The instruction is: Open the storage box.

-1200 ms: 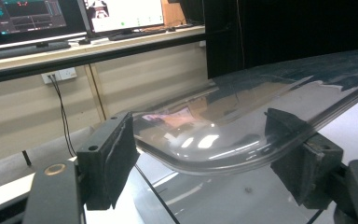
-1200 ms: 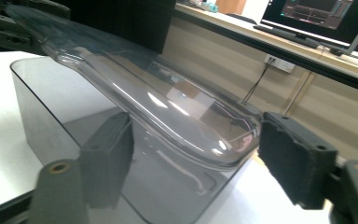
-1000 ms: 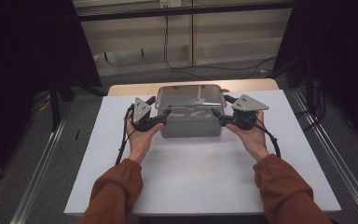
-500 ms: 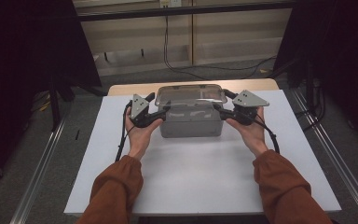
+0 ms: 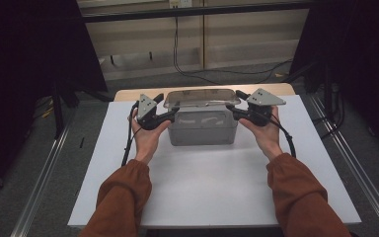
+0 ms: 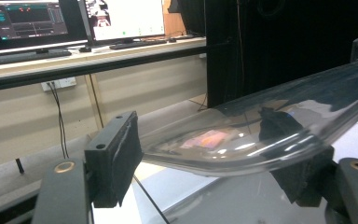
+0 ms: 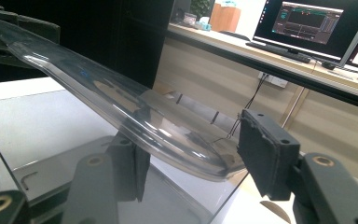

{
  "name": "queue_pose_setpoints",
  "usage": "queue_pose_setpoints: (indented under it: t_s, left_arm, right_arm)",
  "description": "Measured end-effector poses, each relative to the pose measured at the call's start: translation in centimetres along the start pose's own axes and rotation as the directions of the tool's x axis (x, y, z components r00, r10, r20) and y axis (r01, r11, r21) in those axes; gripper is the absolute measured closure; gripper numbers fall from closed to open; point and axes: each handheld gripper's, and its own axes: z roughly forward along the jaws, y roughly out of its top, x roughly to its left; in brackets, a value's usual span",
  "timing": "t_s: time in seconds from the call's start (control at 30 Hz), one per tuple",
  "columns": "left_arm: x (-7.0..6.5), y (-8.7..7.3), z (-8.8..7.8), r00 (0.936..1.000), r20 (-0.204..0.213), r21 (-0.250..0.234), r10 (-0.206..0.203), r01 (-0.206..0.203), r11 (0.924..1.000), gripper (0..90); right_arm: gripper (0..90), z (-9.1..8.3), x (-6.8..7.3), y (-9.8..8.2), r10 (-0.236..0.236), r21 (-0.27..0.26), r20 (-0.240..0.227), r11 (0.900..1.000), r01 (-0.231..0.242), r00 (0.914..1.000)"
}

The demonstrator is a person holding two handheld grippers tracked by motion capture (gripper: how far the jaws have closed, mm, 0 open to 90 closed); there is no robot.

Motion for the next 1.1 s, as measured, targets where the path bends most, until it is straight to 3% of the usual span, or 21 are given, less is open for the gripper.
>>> queue_pose_setpoints:
  t_s: [0.4, 0.67, 0.8, 1.03, 1.1]
  left_arm:
    - [0.5, 0.6, 0.6, 0.9978, 0.0, -0.001, 0.067, -0.067, 0.9978, 39.7]
    - [1.0, 0.7, 1.3, 0.9982, -0.002, 0.017, 0.059, -0.059, 0.9981, 46.9]
    - [1.2, 0.7, 1.7, 0.9994, -0.005, 0.014, 0.035, -0.035, 0.9993, 49.1]
    - [1.7, 0.6, 2.1, 0.9994, -0.011, 0.014, 0.032, -0.031, 0.9994, 53.3]
    - [1.7, 0.8, 2.2, 0.9987, -0.009, 0.029, 0.051, -0.051, 0.9983, 53.5]
  right_arm:
    - [51.5, 0.3, -0.3, 0.8, 0.0, -0.012, 0.0, 1.0, 0.0, 1.0]
    - [47.9, 0.6, -0.8, 1.1, 0.012, -0.022, 0.0, 1.0, -0.012, 0.9999]
    - [48.5, 0.7, -1.2, 1.2, 0.01, -0.026, 0.0, 1.0, -0.01, 0.9999]
    - [49.7, 1.1, -1.6, 1.1, 0.023, -0.029, -0.005, 0.999, -0.023, 0.9997]
    - [50.3, 1.3, -1.6, 1.0, 0.02, -0.027, -0.001, 0.999, -0.02, 0.9998]
